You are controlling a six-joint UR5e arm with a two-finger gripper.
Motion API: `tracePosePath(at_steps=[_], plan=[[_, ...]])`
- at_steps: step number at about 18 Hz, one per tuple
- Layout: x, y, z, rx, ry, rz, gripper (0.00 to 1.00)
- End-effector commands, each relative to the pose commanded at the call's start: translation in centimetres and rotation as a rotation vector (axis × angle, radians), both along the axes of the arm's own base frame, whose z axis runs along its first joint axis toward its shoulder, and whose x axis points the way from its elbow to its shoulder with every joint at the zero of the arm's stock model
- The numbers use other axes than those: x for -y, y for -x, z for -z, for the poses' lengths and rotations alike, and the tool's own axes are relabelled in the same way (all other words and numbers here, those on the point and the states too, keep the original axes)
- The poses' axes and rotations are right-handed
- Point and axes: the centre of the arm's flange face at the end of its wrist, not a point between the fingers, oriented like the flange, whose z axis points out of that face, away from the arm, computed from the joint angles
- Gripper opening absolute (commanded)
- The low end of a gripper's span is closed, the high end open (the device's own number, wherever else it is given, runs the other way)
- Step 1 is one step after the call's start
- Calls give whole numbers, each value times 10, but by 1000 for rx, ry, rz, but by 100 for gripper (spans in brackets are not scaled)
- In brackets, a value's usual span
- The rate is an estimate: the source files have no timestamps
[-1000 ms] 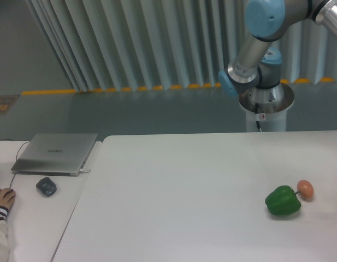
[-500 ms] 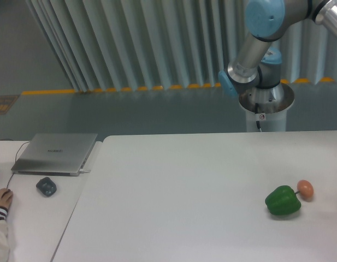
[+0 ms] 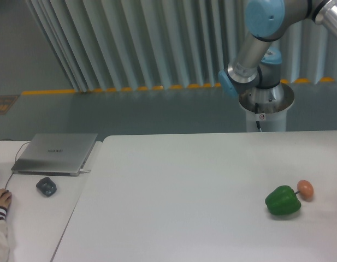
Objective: Place the yellow pepper in a basket
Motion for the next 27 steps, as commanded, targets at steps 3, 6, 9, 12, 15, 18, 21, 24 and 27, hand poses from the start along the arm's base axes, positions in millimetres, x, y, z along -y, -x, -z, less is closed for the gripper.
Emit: tracePosePath(at_steps=[3,6,9,12,15,18,21,24,27], plan=[[0,0,1,1,1,0,98],[0,-1,1,3,1,0,99],[1,-2,1,4,3,3,99],[0,-7,2,8,4,5,99],[-2,-9,1,7,3,6,99],[-8,-14,1,10,0,1,99],[-11,-17,-3,6,-4,1,99],[-17,-24,-7,0,-5,17,100],[-32,-40,-19,-12,-8,47,100]])
